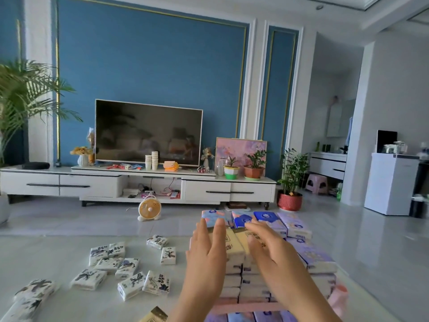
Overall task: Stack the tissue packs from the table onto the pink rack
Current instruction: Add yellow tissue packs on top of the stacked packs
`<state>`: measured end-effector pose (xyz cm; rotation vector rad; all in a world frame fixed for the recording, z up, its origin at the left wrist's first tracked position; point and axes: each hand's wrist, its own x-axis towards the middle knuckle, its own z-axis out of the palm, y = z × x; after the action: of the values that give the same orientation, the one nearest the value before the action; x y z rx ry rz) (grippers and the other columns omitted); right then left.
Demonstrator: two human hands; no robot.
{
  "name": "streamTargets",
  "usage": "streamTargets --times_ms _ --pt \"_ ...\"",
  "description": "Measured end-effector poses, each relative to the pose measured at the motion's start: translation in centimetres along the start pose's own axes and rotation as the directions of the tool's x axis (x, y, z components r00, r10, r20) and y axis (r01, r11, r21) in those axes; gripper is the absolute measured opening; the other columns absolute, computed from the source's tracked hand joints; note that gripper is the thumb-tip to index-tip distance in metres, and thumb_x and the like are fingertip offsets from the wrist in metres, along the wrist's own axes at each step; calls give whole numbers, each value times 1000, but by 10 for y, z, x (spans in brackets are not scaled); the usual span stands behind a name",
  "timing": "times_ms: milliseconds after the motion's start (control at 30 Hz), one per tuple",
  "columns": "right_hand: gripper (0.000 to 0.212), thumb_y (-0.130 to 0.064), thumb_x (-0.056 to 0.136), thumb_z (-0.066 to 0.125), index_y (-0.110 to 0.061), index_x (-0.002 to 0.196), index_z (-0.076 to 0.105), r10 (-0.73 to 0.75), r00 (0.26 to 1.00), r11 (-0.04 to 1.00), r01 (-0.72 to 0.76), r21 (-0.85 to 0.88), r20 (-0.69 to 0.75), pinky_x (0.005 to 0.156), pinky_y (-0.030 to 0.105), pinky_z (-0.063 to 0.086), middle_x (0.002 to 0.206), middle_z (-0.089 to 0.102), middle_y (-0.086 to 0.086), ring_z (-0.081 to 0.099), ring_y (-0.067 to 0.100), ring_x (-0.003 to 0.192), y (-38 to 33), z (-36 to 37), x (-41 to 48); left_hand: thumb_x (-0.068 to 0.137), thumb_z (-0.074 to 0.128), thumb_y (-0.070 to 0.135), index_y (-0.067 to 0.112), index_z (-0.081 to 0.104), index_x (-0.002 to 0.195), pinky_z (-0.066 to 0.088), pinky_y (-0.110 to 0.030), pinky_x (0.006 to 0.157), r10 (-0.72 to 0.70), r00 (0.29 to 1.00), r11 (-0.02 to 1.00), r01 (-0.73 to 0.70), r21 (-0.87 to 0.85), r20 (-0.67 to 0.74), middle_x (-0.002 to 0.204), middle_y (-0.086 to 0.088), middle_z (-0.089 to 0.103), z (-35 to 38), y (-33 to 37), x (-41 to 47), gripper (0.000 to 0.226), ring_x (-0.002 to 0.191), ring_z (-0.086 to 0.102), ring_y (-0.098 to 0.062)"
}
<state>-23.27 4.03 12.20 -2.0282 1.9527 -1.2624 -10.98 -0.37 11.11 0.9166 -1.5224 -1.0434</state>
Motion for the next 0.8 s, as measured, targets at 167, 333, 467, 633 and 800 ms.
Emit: streamTargets --times_ms 167,333,467,633,800 --pt "39 -36 98 35 -31 136 43 24 999 999 -23 43 -37 107 17 27 143 39 -18 31 -5 132 -1 -3 -2 75 22 80 35 34 141 17 -42 116 -50 999 996 51 -79 8 145 9 37 -2 3 3 81 140 23 -14" --pt "36 -32 98 35 -31 133 46 73 991 994 -63 92 -114 87 15 34 128 50 -17 44 0 119 -3 -13 0 41 18 102 35 50 131 31 -45 110 -139 988 975 148 -168 64 133 4 55 -7 -3 15 116 125 48 -19" --pt "35 -25 100 31 -20 131 48 113 991 993 -110 43 -70 88 24 38 131 54 -2 49 7 111 -4 -23 29 78 19 79 28 55 102 40 -29 89 -172 983 948 183 -262 64 101 9 63 -15 8 11 67 91 59 -9" --pt "45 -27 101 19 -18 142 34 173 961 948 -102 -302 218 113 30 16 152 29 -3 17 15 143 -4 -14 52 101 15 42 4 55 121 35 -19 55 -193 969 916 234 -325 154 83 -18 72 -15 4 42 59 80 70 -11" --pt "46 -26 102 16 -19 146 27 205 938 925 -92 -369 280 116 30 -3 156 17 -6 4 10 144 0 -11 53 88 17 67 26 63 98 45 -34 92 -231 970 959 241 -148 81 106 -12 67 -4 -6 50 62 110 57 -29"
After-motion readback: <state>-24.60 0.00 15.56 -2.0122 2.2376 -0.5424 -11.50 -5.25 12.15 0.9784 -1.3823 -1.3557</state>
